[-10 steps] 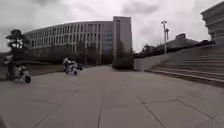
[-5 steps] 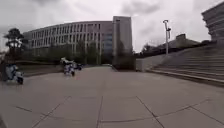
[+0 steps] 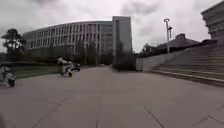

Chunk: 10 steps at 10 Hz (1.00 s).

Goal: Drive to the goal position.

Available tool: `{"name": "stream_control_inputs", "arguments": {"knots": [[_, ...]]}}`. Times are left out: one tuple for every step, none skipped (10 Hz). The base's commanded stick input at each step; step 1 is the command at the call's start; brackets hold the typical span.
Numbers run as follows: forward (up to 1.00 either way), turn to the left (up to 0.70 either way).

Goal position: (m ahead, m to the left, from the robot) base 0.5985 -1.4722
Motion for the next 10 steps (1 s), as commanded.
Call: {"name": "stream_control_inputs", "arguments": {"knots": [[0.70, 0.02], [0.70, 0.02], [0.70, 0.03], [0.70, 0.03], [0.70, 0.03], [0.70, 0.03], [0.70, 0.03], [0.70, 0.03], [0.70, 0.03], [0.70, 0.03]]}}
